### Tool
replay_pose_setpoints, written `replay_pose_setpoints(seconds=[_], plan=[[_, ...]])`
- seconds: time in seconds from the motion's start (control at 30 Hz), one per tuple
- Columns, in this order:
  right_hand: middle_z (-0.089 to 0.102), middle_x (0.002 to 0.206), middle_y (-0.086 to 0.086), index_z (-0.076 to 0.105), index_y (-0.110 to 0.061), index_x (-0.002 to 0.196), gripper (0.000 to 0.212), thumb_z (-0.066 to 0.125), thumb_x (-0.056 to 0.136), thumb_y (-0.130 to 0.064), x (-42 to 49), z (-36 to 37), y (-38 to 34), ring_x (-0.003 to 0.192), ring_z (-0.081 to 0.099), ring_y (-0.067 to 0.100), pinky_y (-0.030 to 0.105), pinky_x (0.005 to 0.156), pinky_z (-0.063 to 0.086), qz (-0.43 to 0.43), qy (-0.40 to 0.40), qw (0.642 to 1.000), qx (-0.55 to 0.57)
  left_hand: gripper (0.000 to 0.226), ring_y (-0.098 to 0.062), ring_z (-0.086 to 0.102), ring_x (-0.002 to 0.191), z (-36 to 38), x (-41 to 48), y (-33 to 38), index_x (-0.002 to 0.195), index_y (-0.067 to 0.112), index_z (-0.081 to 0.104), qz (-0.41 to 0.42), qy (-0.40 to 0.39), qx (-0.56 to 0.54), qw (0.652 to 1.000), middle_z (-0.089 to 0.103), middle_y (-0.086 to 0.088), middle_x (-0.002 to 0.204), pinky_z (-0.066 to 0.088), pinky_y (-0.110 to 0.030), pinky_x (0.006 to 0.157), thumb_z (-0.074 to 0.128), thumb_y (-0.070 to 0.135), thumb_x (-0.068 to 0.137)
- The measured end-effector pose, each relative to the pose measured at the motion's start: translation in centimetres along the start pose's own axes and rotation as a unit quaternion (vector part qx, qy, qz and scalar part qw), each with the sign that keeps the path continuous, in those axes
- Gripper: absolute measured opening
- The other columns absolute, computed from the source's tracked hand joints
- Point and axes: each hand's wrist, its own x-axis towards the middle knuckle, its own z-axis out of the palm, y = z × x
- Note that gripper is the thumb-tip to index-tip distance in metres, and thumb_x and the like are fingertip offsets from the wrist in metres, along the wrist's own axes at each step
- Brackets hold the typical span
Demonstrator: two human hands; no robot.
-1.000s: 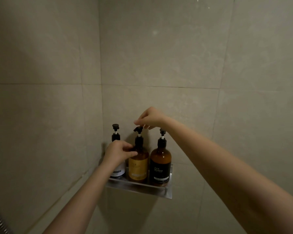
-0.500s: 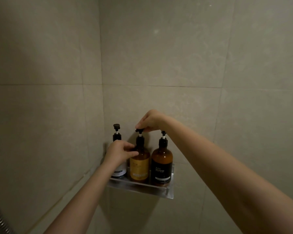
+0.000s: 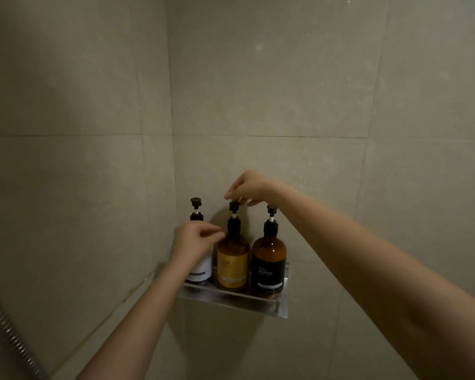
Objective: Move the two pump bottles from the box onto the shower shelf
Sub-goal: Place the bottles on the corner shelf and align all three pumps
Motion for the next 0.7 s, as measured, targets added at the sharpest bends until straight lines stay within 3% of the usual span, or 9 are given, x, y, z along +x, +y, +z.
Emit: replay_pose_setpoints(seconds=[0.1, 0.17, 0.23, 0.33, 0.4, 0.47, 0.63, 0.7], plan=[[0.063, 0.094, 0.004, 0.068, -0.01, 0.109, 0.022, 0.057, 0.091, -0.018, 0.4, 0.4, -1.5, 0.084, 0.058, 0.016, 0.022, 0.065, 0.05, -0.063, 0.036, 0.997, 0.005, 0.013, -0.014, 0.067, 0.073, -1.7, -0.1, -0.9, 0.077, 0.024, 0.071, -0.039, 0.198, -0.072, 0.977, 0.07, 0.006, 0.073, 0.051, -0.028, 0.061, 0.063, 0.033, 0.082], [0.063, 0.102, 0.004, 0.067, -0.013, 0.113, 0.025, 0.051, 0.094, -0.013, 0.7, 1.2, -2.7, 0.085, 0.057, 0.015, 0.018, 0.06, 0.048, -0.1, 0.023, 0.995, -0.019, 0.019, -0.017, 0.066, 0.078, -2.6, 0.2, -2.3, 0.085, 0.025, 0.072, -0.078, 0.242, -0.052, 0.966, 0.072, 0.004, 0.083, 0.046, -0.027, 0.061, 0.058, 0.037, 0.083], [0.062, 0.115, 0.005, 0.064, -0.015, 0.12, 0.029, 0.05, 0.094, -0.013, 1.2, 2.1, -3.6, 0.091, 0.056, 0.015, 0.018, 0.06, 0.047, -0.118, -0.005, 0.992, -0.043, 0.029, -0.015, 0.063, 0.089, -3.0, 0.7, -4.1, 0.104, 0.026, 0.069, -0.108, 0.174, -0.016, 0.979, 0.071, 0.004, 0.103, 0.046, -0.028, 0.071, 0.056, 0.041, 0.083], [0.06, 0.125, 0.006, 0.059, -0.017, 0.127, 0.034, 0.052, 0.094, -0.017, 2.2, 3.6, -4.3, 0.103, 0.058, 0.02, 0.024, 0.07, 0.05, -0.11, -0.057, 0.99, -0.068, 0.045, -0.02, 0.059, 0.111, -2.9, 1.6, -5.4, 0.124, 0.017, 0.059, -0.126, 0.044, -0.074, 0.988, 0.063, -0.006, 0.125, 0.047, -0.034, 0.094, 0.065, 0.031, 0.082], [0.063, 0.123, 0.007, 0.062, -0.016, 0.124, 0.032, 0.056, 0.092, -0.015, 2.8, 4.3, -4.5, 0.105, 0.062, 0.021, 0.025, 0.073, 0.052, -0.096, -0.073, 0.99, -0.075, 0.053, -0.017, 0.058, 0.109, -2.6, 1.9, -5.6, 0.128, 0.012, 0.055, -0.134, -0.003, -0.078, 0.988, 0.061, -0.009, 0.128, 0.045, -0.031, 0.093, 0.07, 0.024, 0.078], [0.067, 0.116, 0.008, 0.066, -0.014, 0.117, 0.027, 0.059, 0.091, -0.015, 3.3, 4.5, -4.6, 0.102, 0.065, 0.02, 0.021, 0.068, 0.053, -0.083, -0.072, 0.992, -0.061, 0.053, -0.013, 0.057, 0.101, -2.5, 2.0, -5.7, 0.126, 0.009, 0.056, -0.134, -0.019, -0.082, 0.987, 0.063, -0.011, 0.125, 0.045, -0.028, 0.087, 0.072, 0.019, 0.076], [0.071, 0.107, 0.007, 0.072, -0.009, 0.104, 0.024, 0.071, 0.082, -0.02, 3.6, 4.0, -4.3, 0.074, 0.062, 0.008, 0.016, 0.058, 0.049, -0.049, -0.051, 0.997, -0.006, 0.055, -0.017, 0.058, 0.104, -2.7, 2.2, -5.8, 0.123, 0.008, 0.059, -0.142, -0.008, -0.088, 0.986, 0.064, -0.012, 0.122, 0.045, -0.031, 0.092, 0.077, 0.018, 0.072], [0.072, 0.107, 0.009, 0.072, -0.006, 0.105, 0.031, 0.074, 0.08, -0.024, 3.7, 4.0, -4.4, 0.08, 0.064, 0.011, 0.018, 0.063, 0.053, -0.041, -0.046, 0.998, -0.004, 0.055, -0.018, 0.058, 0.106, -2.7, 2.1, -5.6, 0.123, 0.007, 0.059, -0.141, -0.009, -0.094, 0.985, 0.064, -0.013, 0.122, 0.045, -0.03, 0.092, 0.077, 0.016, 0.072]])
